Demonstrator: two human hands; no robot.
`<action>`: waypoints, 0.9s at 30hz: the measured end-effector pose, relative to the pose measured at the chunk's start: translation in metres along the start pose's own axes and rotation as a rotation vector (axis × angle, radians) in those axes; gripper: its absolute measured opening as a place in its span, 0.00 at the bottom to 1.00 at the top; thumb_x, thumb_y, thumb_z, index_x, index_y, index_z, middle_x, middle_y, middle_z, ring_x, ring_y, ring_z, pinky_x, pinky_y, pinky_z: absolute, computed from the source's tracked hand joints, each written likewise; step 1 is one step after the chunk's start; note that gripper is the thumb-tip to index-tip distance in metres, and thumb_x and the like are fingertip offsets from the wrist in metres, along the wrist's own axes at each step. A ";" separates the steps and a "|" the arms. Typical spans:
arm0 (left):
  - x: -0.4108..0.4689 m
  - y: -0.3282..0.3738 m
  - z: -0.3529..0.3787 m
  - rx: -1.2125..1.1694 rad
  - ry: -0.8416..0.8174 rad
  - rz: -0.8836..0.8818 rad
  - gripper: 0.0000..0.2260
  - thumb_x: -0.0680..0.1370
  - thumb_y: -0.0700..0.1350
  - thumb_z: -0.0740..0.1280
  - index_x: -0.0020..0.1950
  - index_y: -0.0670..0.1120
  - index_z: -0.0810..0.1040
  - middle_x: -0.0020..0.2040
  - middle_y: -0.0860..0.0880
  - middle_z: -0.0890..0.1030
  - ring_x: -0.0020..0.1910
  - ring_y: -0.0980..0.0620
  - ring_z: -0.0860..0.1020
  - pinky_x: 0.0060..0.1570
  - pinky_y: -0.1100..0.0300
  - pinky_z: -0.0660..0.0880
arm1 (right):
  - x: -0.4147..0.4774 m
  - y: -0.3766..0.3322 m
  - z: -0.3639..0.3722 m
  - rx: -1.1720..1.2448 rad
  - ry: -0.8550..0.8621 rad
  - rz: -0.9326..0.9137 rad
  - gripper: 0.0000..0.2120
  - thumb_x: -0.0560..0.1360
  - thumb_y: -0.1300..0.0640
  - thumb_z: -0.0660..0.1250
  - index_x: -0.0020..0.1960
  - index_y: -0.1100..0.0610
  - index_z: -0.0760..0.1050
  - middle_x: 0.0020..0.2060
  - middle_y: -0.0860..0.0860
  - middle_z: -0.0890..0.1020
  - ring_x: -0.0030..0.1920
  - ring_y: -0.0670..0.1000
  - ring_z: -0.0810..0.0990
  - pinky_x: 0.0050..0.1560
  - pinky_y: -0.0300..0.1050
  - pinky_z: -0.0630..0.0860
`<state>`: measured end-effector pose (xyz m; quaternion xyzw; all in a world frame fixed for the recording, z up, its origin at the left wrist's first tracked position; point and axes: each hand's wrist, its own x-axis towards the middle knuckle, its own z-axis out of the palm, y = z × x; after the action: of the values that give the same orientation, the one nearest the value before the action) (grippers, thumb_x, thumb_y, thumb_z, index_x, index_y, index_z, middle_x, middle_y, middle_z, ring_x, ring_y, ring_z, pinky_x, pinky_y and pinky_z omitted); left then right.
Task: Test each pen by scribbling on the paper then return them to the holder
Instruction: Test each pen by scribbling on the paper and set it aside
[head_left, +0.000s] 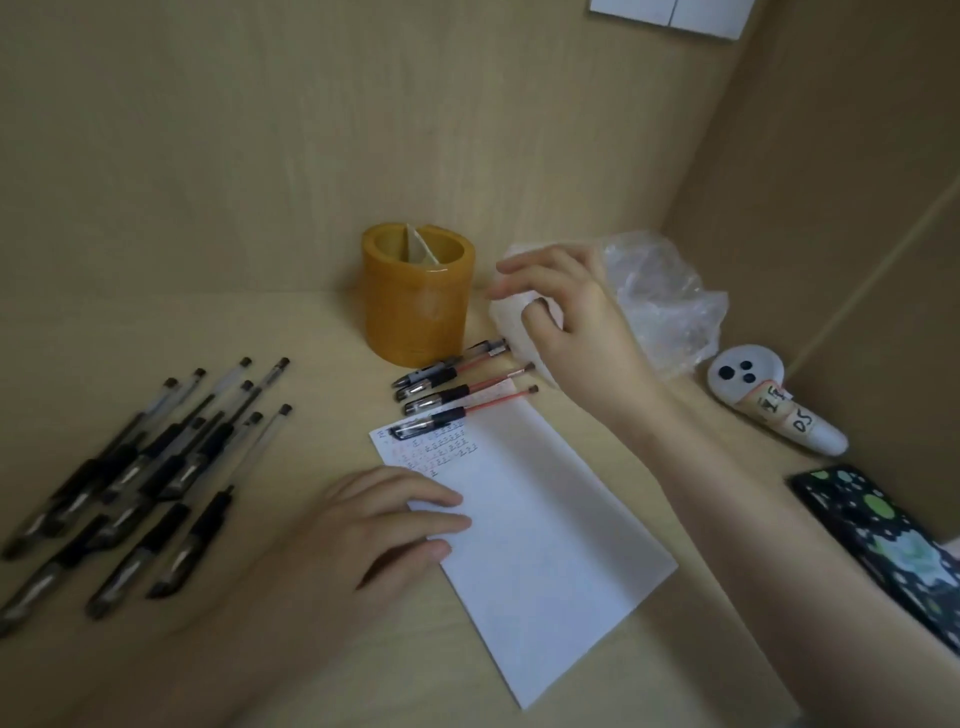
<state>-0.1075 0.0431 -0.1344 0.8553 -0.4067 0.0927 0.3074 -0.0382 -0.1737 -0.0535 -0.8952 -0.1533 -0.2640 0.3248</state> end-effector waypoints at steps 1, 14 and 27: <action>0.000 -0.004 -0.001 0.007 0.028 -0.052 0.12 0.78 0.53 0.58 0.55 0.55 0.79 0.55 0.63 0.76 0.57 0.66 0.72 0.58 0.70 0.64 | -0.004 -0.006 0.005 0.021 -0.043 -0.026 0.18 0.71 0.65 0.54 0.50 0.58 0.82 0.55 0.50 0.79 0.60 0.48 0.66 0.59 0.24 0.57; -0.012 -0.029 -0.032 0.531 0.156 -0.622 0.09 0.71 0.39 0.71 0.50 0.43 0.79 0.51 0.44 0.77 0.49 0.43 0.75 0.44 0.51 0.74 | -0.050 -0.021 0.043 0.131 -0.290 -0.130 0.16 0.72 0.68 0.57 0.48 0.59 0.82 0.46 0.49 0.83 0.53 0.51 0.74 0.55 0.31 0.65; -0.004 -0.019 -0.035 0.187 0.367 -0.266 0.16 0.71 0.31 0.69 0.52 0.47 0.72 0.53 0.53 0.69 0.44 0.60 0.75 0.39 0.58 0.78 | -0.065 -0.032 0.052 0.462 -0.445 0.290 0.06 0.77 0.53 0.65 0.52 0.49 0.79 0.42 0.48 0.83 0.41 0.47 0.78 0.44 0.38 0.72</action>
<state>-0.0929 0.0764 -0.1168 0.8950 -0.2174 0.2422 0.3052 -0.0864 -0.1222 -0.1082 -0.8461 -0.1473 0.0281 0.5114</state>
